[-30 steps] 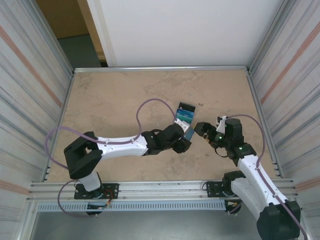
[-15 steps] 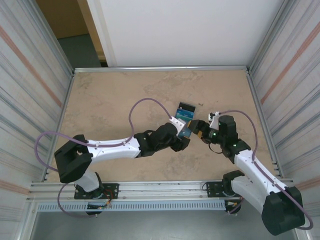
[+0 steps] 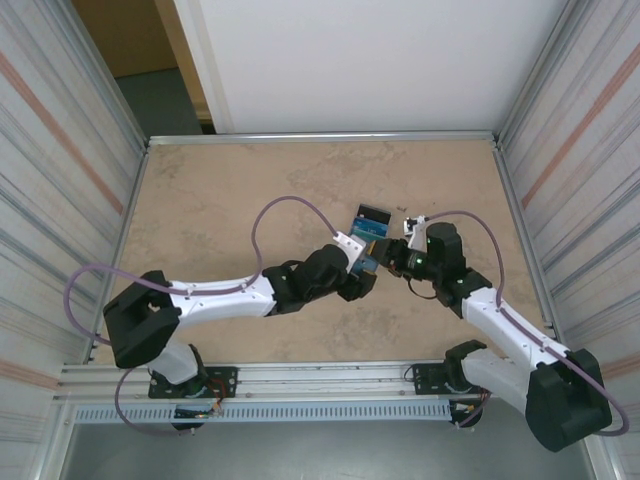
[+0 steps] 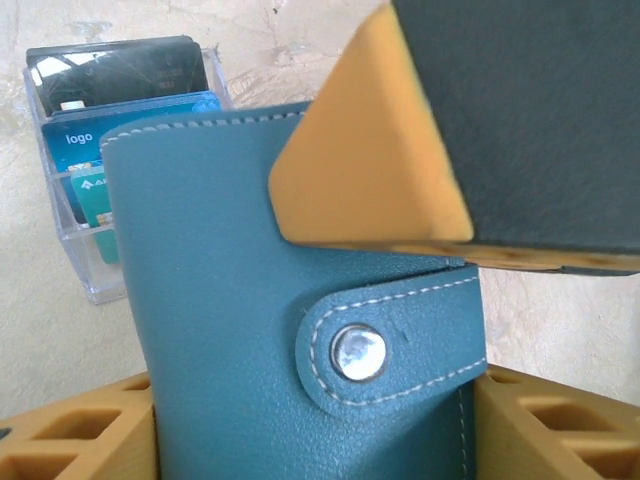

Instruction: Take the credit cards out of the card holder

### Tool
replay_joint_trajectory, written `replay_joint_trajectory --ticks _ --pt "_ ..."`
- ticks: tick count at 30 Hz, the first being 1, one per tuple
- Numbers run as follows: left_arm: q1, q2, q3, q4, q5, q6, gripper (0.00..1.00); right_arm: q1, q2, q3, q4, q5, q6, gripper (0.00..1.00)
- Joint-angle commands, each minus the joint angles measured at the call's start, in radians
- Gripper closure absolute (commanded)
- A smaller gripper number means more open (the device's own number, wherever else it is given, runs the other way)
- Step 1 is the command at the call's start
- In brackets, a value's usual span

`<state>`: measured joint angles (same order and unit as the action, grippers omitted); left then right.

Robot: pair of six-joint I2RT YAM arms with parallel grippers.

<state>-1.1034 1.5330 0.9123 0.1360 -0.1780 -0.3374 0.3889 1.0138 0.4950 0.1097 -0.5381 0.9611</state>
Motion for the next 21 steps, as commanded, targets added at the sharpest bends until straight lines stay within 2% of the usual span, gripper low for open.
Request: replay_joint_trajectory --ticks 1,6,8,14,21 --pt "0.005 -0.06 -0.013 0.053 -0.011 0.012 0.29 0.022 0.025 0.046 0.031 -0.004 0.002 0.89" --pt "0.013 -0.117 -0.049 0.051 -0.058 0.009 0.14 0.03 0.059 0.068 0.031 -0.002 -0.018 0.98" --pt "0.016 -0.157 -0.072 0.053 -0.081 0.011 0.03 0.031 0.07 0.079 0.027 0.001 -0.028 1.0" --pt "0.025 -0.3 -0.159 0.056 -0.162 0.037 0.01 0.049 0.103 0.128 -0.02 0.007 -0.099 1.0" --pt "0.083 -0.471 -0.247 0.033 -0.192 0.027 0.01 0.05 0.137 0.173 -0.057 0.018 -0.14 1.0"
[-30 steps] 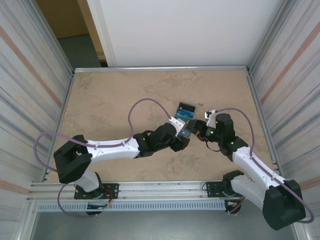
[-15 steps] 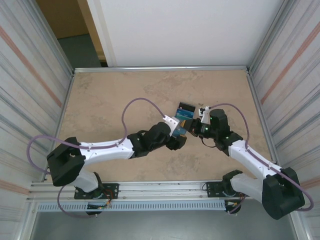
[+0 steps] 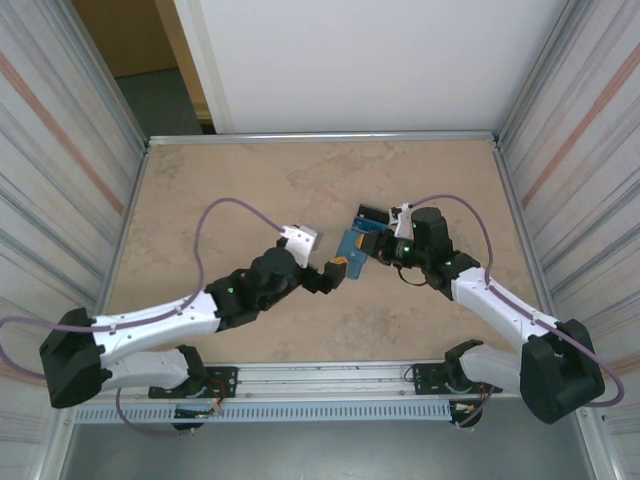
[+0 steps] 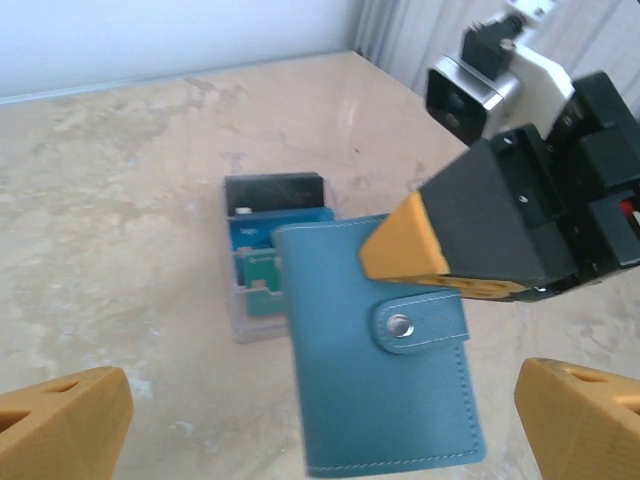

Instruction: Take the credit cards out of the card holder

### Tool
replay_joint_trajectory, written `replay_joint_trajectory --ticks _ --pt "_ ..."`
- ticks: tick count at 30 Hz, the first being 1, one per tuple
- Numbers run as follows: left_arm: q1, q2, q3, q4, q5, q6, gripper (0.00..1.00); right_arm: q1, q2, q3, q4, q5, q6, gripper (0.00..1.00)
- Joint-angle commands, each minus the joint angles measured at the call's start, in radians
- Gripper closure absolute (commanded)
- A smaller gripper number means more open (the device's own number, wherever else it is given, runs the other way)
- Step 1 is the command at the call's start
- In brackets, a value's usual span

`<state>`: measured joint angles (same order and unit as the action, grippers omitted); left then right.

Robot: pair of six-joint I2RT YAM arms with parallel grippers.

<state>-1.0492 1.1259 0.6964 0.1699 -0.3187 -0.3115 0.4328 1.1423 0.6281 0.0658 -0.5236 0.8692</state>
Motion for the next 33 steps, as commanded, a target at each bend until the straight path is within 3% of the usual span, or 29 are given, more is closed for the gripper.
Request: replay_joint_trajectory --ticks 1,4,8,13,16,21,27,33 --pt "0.05 -0.09 -0.046 -0.008 -0.052 -0.02 0.01 0.008 0.012 0.045 -0.009 0.003 -0.049 1.0" --pt "0.134 -0.163 -0.093 -0.015 0.014 -0.082 0.01 0.022 0.019 0.062 -0.009 0.004 -0.065 1.0" --pt "0.288 -0.237 -0.129 -0.039 0.205 -0.138 0.01 0.035 0.021 0.089 -0.023 0.005 -0.093 1.0" --pt "0.506 -0.289 -0.158 -0.027 0.563 -0.182 0.01 0.035 0.029 0.147 -0.073 -0.062 -0.164 1.0" --pt "0.576 -0.286 -0.15 -0.023 0.737 -0.173 0.03 0.035 0.039 0.186 -0.115 -0.105 -0.214 1.0" --pt "0.585 -0.243 -0.111 -0.039 0.898 -0.121 0.06 0.035 0.061 0.215 -0.091 -0.209 -0.245 1.0" --pt "0.569 -0.155 -0.121 0.121 1.078 -0.181 0.09 0.035 0.072 0.231 -0.043 -0.32 -0.266 1.0" --pt "0.507 -0.086 -0.09 0.118 1.121 -0.147 0.09 0.037 0.047 0.251 -0.051 -0.384 -0.324 1.0"
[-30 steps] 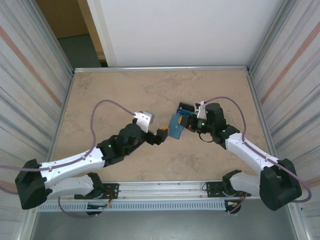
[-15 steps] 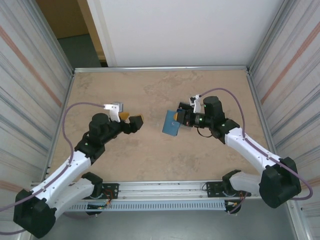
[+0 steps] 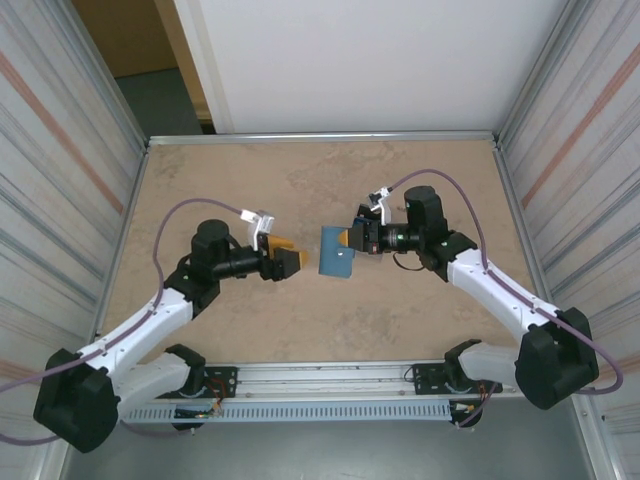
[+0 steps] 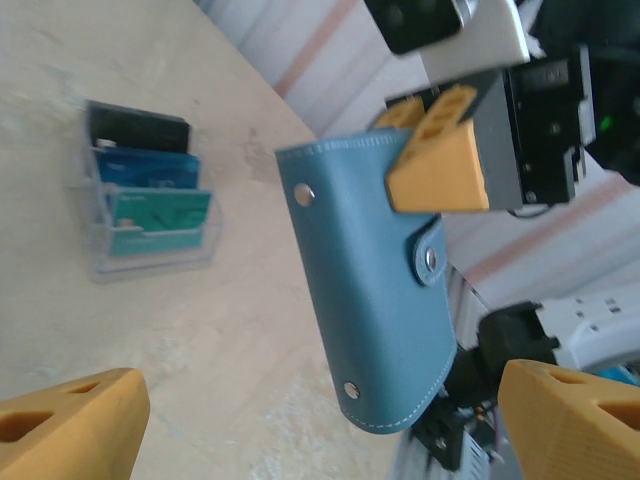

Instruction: Take the credit cards out of the card holder

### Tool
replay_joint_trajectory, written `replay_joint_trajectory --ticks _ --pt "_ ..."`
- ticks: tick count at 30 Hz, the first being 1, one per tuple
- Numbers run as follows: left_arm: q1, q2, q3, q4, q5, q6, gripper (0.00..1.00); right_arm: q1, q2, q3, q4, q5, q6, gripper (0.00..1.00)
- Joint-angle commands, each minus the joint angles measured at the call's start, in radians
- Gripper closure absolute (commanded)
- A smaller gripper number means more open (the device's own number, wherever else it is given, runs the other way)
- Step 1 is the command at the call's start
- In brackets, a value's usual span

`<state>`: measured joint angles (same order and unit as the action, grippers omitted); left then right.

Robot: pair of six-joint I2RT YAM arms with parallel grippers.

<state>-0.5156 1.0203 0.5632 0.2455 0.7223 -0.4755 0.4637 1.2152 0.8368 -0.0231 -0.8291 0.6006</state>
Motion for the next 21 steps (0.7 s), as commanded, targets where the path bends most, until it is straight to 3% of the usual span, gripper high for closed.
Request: replay_joint_trajectory --ticks 1,16,21 --pt "-0.038 0.031 0.049 0.038 0.081 0.023 0.11 0.007 -0.029 0.044 0.039 -0.084 -0.059 1.0" --pt "-0.084 0.139 0.066 0.216 0.194 -0.018 0.25 0.026 -0.072 0.055 0.057 -0.114 -0.081 1.0" --pt "-0.085 0.146 0.057 0.247 0.233 -0.019 0.39 0.041 -0.076 0.056 0.075 -0.115 -0.078 1.0"
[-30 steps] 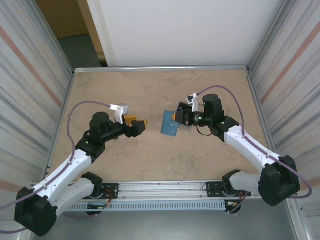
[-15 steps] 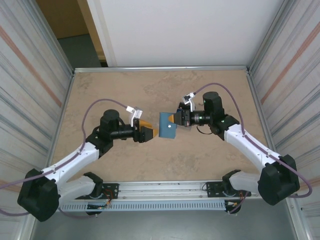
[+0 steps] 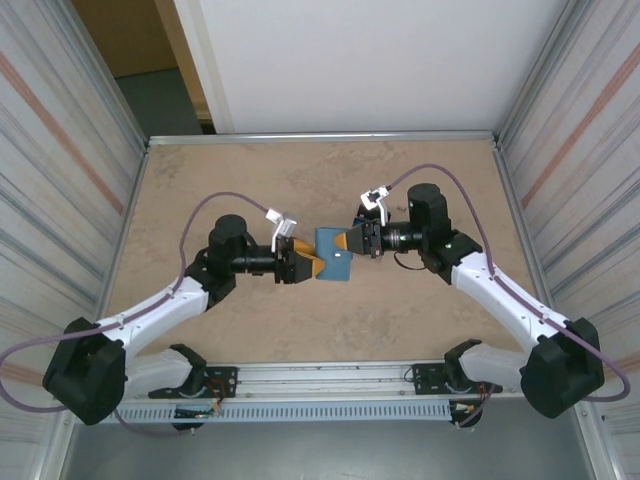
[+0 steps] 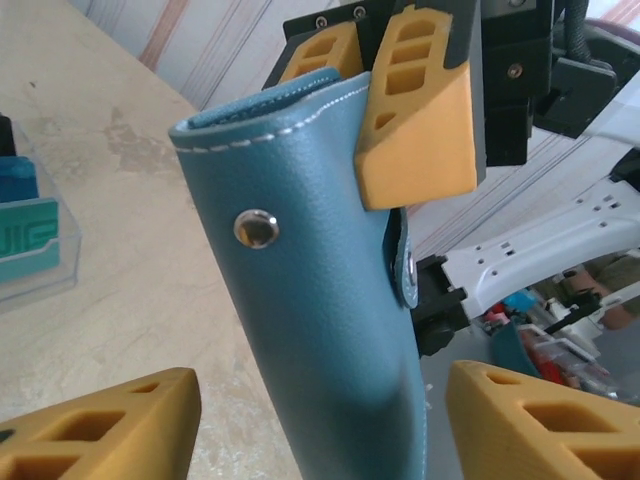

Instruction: Take the credit cards out of the card holder

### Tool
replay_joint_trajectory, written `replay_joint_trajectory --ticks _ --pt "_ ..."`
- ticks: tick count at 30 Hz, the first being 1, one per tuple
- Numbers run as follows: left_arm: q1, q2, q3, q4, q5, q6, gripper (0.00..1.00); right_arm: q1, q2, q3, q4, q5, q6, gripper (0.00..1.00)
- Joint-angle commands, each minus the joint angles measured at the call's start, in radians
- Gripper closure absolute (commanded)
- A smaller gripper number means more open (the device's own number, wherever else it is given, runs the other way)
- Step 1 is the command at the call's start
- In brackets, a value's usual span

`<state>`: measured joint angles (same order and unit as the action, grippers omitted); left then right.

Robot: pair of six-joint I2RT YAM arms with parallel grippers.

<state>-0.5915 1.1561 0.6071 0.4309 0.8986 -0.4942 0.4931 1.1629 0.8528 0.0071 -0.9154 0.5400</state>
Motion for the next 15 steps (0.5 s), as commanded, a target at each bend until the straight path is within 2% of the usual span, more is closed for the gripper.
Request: replay_joint_trajectory --ticks 1,6,15 --pt "-0.008 0.011 0.01 0.069 0.063 -0.002 0.4 0.015 -0.022 0.041 0.048 -0.032 -0.018 1.0" --pt "-0.01 0.009 0.006 0.083 0.082 -0.003 0.45 0.027 -0.017 0.045 0.063 -0.036 -0.019 1.0" --pt "-0.017 0.011 0.006 0.056 0.091 0.007 0.67 0.027 -0.025 0.035 0.072 -0.017 -0.026 1.0"
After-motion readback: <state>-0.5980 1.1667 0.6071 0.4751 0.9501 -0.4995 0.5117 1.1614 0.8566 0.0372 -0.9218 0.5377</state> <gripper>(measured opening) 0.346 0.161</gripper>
